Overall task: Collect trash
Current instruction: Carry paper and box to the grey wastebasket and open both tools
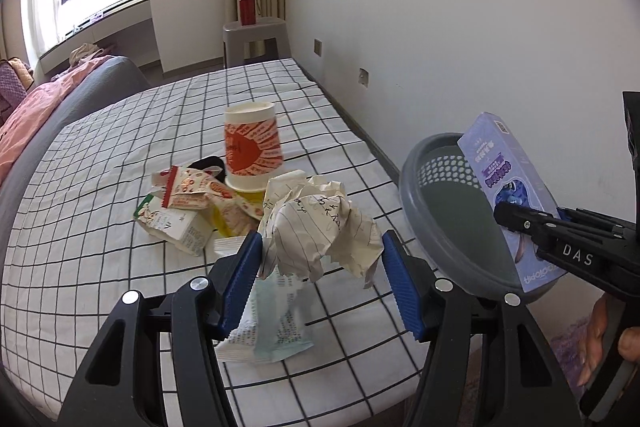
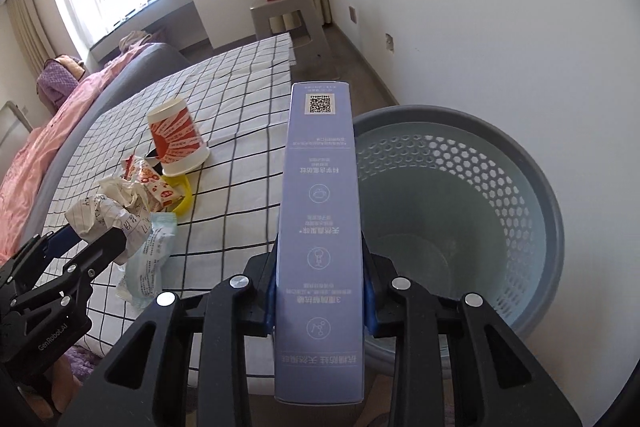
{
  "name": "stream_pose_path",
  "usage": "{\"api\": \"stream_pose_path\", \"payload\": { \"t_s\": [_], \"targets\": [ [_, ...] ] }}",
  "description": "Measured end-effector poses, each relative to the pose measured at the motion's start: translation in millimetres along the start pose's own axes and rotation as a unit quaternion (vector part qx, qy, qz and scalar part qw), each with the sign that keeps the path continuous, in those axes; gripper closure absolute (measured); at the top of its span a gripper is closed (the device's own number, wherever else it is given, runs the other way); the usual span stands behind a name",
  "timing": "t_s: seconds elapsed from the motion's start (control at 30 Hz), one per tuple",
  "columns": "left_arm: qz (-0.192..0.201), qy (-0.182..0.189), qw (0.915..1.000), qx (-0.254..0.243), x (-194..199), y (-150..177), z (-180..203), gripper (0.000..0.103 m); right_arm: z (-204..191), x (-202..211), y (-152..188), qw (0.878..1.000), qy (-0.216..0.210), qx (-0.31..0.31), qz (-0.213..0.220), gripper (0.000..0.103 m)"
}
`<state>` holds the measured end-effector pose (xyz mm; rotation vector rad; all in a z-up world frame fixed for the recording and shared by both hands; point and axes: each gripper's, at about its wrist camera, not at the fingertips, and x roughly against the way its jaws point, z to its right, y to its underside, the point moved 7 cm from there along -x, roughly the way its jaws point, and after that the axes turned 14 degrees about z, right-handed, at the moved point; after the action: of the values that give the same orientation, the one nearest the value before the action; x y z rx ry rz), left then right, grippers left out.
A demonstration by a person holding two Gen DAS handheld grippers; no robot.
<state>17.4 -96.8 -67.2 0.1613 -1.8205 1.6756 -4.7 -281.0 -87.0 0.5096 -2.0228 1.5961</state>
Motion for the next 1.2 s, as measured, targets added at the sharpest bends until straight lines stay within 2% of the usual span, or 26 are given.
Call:
{"api": "stream_pose_path", "payload": {
  "t_s": [0.3,0.53,0.63,0.77,0.9,1.2],
  "targets": [
    [-0.016,0.080,0.9964,-0.021,-30,-17,87,0.043,73,9,-3,1.000,0.028,-0.008,-0.006,0.072],
    [-0.032,0.108,0.9930,-0.036,-60,-21,130,0.043,99,2,-3,0.999,0.029,-0.046,-0.008,0.072],
    [-0.032,0.112,0.9924,-0.041,-66,-23,138,0.040,106,0,-3,0.998,0.032,-0.052,-0.010,0.072],
    [-0.032,0.114,0.9922,-0.042,-71,-24,140,0.031,112,1,-3,0.997,0.043,-0.057,-0.008,0.070],
    [-0.032,0.108,0.9927,-0.042,-71,-23,139,0.028,115,6,-6,0.997,0.053,-0.057,0.009,0.046],
    [-0.021,0.090,0.9946,-0.046,-65,-23,131,0.028,113,5,-6,0.997,0.053,-0.050,0.008,0.045]
  ]
}}
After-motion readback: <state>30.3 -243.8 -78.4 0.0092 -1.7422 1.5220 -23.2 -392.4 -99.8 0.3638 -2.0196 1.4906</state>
